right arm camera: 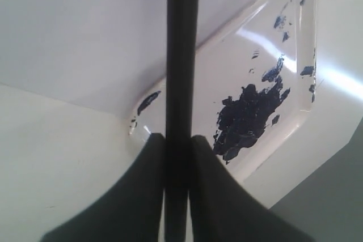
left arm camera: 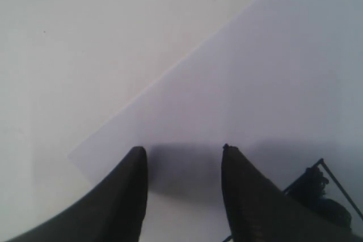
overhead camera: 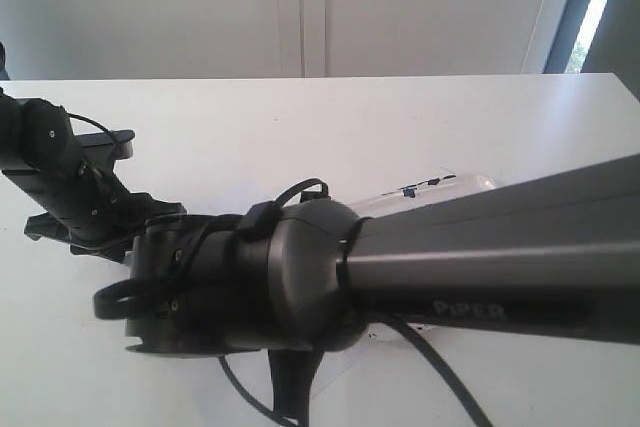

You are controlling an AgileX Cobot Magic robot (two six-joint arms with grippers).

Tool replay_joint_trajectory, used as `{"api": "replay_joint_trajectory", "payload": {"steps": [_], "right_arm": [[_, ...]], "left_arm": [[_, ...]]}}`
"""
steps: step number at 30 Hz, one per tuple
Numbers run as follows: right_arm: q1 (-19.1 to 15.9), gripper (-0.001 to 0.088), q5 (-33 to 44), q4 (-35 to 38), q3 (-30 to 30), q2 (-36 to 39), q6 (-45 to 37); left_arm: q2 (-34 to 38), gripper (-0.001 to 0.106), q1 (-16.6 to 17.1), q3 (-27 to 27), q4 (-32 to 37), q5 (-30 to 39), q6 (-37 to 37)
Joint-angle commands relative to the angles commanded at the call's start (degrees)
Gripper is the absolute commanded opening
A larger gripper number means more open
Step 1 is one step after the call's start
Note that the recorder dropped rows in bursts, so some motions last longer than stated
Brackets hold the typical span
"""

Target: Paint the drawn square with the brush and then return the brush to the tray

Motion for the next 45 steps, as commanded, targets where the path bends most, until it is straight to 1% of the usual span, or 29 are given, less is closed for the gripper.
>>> {"api": "replay_joint_trajectory", "payload": {"steps": [5, 8, 14, 17, 19, 22, 28, 33, 37, 41, 43, 45], "right_arm": [[-0.61, 0.0000, 0.00, 0.15, 0.00, 0.00, 0.00], [-0.11, 0.0000, 0.00, 2.44, 0.11, 0.00, -0.55], [2.99, 0.0000, 0.00, 3.12, 0.11, 0.00, -1.07], [4.60, 0.0000, 0.00, 4.90, 0.11, 0.00, -2.47], [5.06, 0.0000, 0.00, 4.96, 0.11, 0.00, -2.47], [5.07, 0.0000, 0.00, 4.67, 0.11, 0.00, -2.47], [4.93, 0.0000, 0.00, 1.63, 0.11, 0.00, -2.47], [1.79, 0.0000, 0.00, 1.62, 0.11, 0.00, -2.47], [0.42, 0.0000, 0.00, 1.48, 0.11, 0.00, -2.47], [0.72, 0.0000, 0.00, 2.87, 0.11, 0.00, -2.47], [1.72, 0.0000, 0.00, 4.71, 0.11, 0.00, -3.49], [2.86, 0.0000, 0.00, 5.07, 0.11, 0.00, -3.63]], "left_arm": [[0.00, 0.048, 0.00, 0.00, 0.20, -0.02, 0.00], [0.00, 0.048, 0.00, 0.00, 0.27, -0.13, 0.00], [0.00, 0.048, 0.00, 0.00, 0.26, -0.25, 0.00], [0.00, 0.048, 0.00, 0.00, 0.45, -0.25, 0.00], [0.00, 0.048, 0.00, 0.00, 0.44, -0.14, 0.00], [0.00, 0.048, 0.00, 0.00, 0.44, 0.19, 0.00], [0.00, 0.048, 0.00, 0.00, 1.52, 0.93, 0.19], [0.00, 0.048, 0.00, 0.00, 1.47, 1.06, 0.19], [0.00, 0.048, 0.00, 0.00, 1.47, 1.61, 0.19], [0.00, 0.048, 0.00, 0.00, 1.47, 1.85, 0.19], [0.00, 0.048, 0.00, 0.00, 1.47, 1.87, 0.19], [0.00, 0.048, 0.00, 0.00, 1.47, 1.87, 0.19]]}}
